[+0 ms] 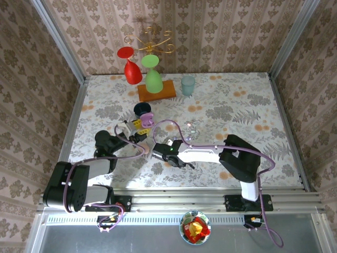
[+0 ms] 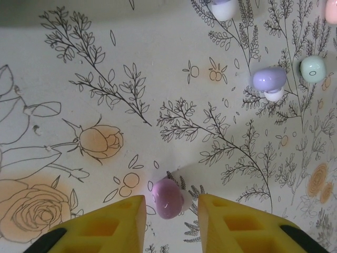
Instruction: Insert the wireless bluetooth earbuds into the charging case
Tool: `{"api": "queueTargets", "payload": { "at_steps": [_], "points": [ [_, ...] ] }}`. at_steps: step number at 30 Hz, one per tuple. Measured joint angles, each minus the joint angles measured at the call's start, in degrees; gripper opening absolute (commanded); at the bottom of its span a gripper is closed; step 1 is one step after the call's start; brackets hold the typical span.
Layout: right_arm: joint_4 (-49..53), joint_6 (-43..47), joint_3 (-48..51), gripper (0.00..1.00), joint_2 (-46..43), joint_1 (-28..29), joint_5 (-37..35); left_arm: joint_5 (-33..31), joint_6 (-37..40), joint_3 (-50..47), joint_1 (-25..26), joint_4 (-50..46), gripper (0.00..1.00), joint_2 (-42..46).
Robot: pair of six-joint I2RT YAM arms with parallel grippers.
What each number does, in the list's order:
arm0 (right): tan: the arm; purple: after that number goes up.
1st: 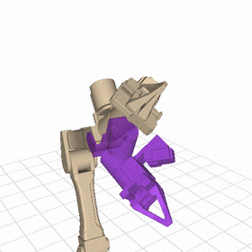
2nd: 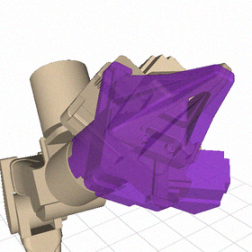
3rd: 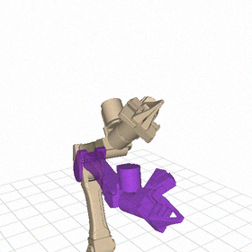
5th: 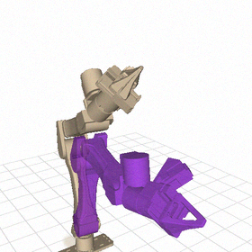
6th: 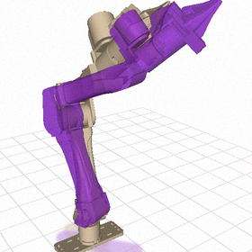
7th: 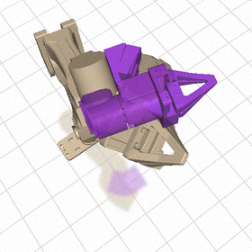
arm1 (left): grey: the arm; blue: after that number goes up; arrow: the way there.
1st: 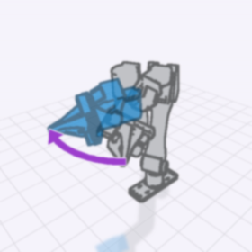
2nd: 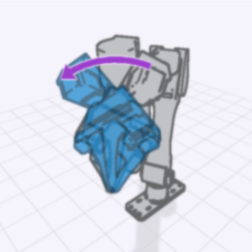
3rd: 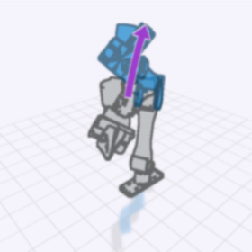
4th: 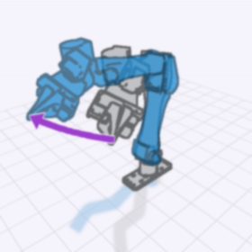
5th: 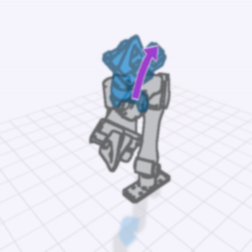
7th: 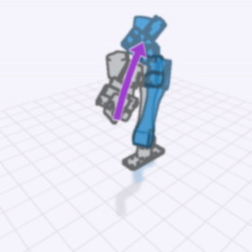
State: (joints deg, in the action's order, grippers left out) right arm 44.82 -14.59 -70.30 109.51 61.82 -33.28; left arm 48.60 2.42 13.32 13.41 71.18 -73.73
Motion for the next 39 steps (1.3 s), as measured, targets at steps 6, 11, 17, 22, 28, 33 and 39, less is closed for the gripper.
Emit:
{"api": "queueTargets", "payload": {
  "at_steps": [6, 11, 17, 22, 28, 33, 39],
  "points": [
    [0.66, 0.2, -0.15, 0.31, 1.6, 0.0, -0.9, 0.0, 0.0, -0.2, 0.0, 0.0, 0.26, 0.0],
    [0.66, 0.68, -0.15, 0.31, 2.16, 0.0, -1.05, 0.0, 0.0, -0.2, 0.0, 0.0, 0.26, 0.0],
    [0.66, 1.03, -0.15, 0.27, 2.99, 0.0, -1.05, 0.0, 0.0, -0.2, 0.0, 0.0, 0.26, 0.0],
    [0.68, 1.2, -0.15, 0.22, 3.26, 0.0, -1.09, 0.0, 0.0, -0.2, 0.0, 0.0, 0.26, 0.0],
    [0.66, 1.2, -0.15, 0.21, 3.26, -0.07, -1.42, 0.0, 0.0, -0.2, 0.0, -0.02, 0.26, 0.0],
    [-0.15, 1.01, 0.31, 0.21, 2.16, -1.03, 0.35, 0.0, 0.0, -0.2, 0.0, 0.0, 0.26, 0.0],
    [-5.09, -1.03, 5.03, 0.2, -6.67, -4.98, 7.63, 0.0, 0.0, -0.2, 0.0, 0.0, 0.26, -0.02]
  ]
}}
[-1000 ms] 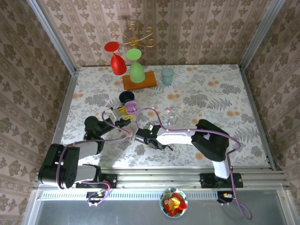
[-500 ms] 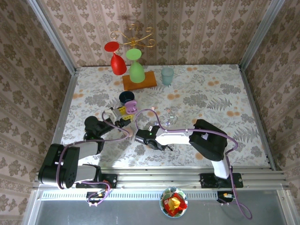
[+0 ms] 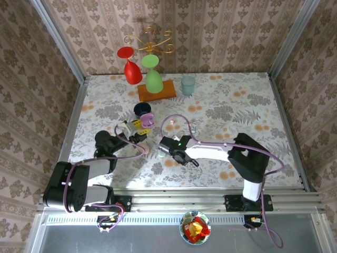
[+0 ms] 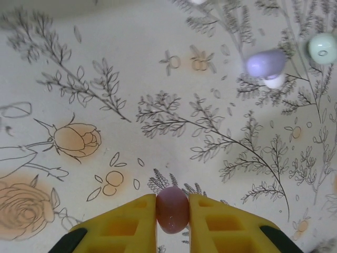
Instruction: Insert the wireless bluetooth earbuds into the charging case
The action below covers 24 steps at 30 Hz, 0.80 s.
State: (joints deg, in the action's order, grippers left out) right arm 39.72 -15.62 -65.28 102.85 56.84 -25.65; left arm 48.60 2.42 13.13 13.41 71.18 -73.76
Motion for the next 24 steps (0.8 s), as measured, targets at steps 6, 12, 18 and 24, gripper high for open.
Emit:
{"api": "queueTargets", "payload": {
  "at_steps": [6, 12, 18, 24],
  "points": [
    [-7.91, -2.71, 5.44, 0.21, -10.19, -5.35, 11.5, -0.66, 0.68, -0.04, 0.57, 0.02, 0.26, 0.0],
    [-15.93, -5.88, 8.57, 0.21, -17.55, -11.5, 23.52, -3.54, 2.99, -0.48, 3.23, 0.02, 0.26, 0.0],
    [-27.1, -11.96, 12.7, 0.2, -23.61, -17.29, 37.64, -5.46, 4.81, -0.48, 5.55, 0.09, 0.26, -0.28],
    [-39.21, -20.02, 16.63, 0.2, -26.21, -22.16, 48.72, -6.45, 6.29, -0.39, 8.28, 0.09, 0.26, -3.45]
  ]
}}
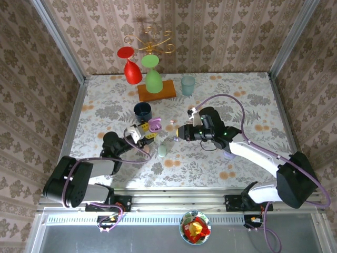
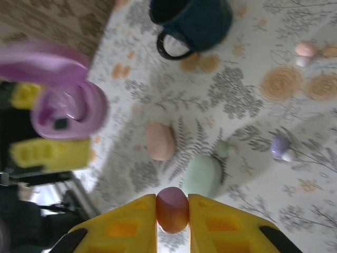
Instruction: Insert the wireless bluetooth earbuds into the charging case
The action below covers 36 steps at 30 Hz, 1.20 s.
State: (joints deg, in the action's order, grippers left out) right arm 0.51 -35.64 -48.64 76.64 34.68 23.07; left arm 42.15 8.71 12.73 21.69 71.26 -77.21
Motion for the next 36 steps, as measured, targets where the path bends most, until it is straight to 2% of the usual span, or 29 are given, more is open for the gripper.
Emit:
{"api": "queueTargets", "payload": {
  "at_steps": [6, 12, 36],
  "points": [
    [-5.81, -3.52, 0.7, 0.21, -0.2, -0.39, 6.16, -0.42, 0.72, 2.1, 2.8, -0.02, 0.26, -3.04],
    [-7.19, -3.89, -0.44, 0.21, 0.09, 0.28, 8.57, -1.05, 2.14, 3.82, 5.86, 0.0, 0.25, -5.27],
    [-8.09, -3.8, -2.56, 0.21, 1.75, 1.6, 10.01, -0.79, 4.46, 6.34, 10.6, 0.02, 0.26, -7.43]
  ]
}}
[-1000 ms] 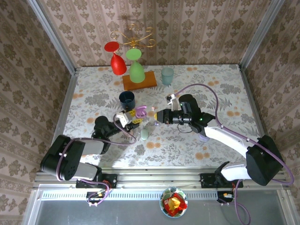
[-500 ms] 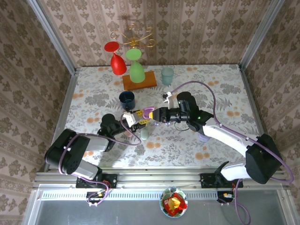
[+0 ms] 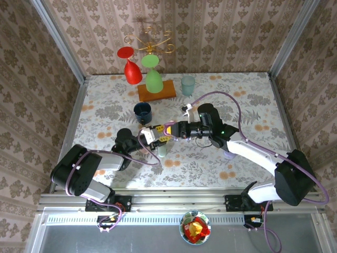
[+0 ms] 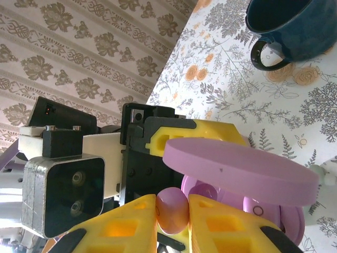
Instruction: Insert the wireless bluetooth earbuds into the charging case
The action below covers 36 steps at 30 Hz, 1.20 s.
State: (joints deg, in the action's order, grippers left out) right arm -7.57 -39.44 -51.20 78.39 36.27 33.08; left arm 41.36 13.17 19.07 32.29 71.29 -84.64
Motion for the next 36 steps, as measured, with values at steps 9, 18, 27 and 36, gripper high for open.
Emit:
{"api": "queueTargets", "payload": {
  "at_steps": [9, 18, 27, 36],
  "points": [
    [0.02, 0.2, 0.0, 0.21, 0.0, 0.0, -0.09, 0.39, 0.0, 0.22, 0.92, 0.0, 0.26, 0.0],
    [0.09, 0.26, 0.02, 0.21, 0.0, 0.11, -1.33, -0.15, 0.0, 0.22, 1.11, 0.0, 0.26, 0.0],
    [0.46, 0.46, 0.02, 0.21, 0.33, 0.37, -1.79, -1.05, -0.02, 0.94, 1.11, 0.02, 0.26, 0.0],
    [0.33, 1.25, 0.0, 0.34, 1.7, 0.76, -3.3, -2.05, -0.04, 0.96, 1.11, -1.9, 0.26, -0.04]
  ]
}}
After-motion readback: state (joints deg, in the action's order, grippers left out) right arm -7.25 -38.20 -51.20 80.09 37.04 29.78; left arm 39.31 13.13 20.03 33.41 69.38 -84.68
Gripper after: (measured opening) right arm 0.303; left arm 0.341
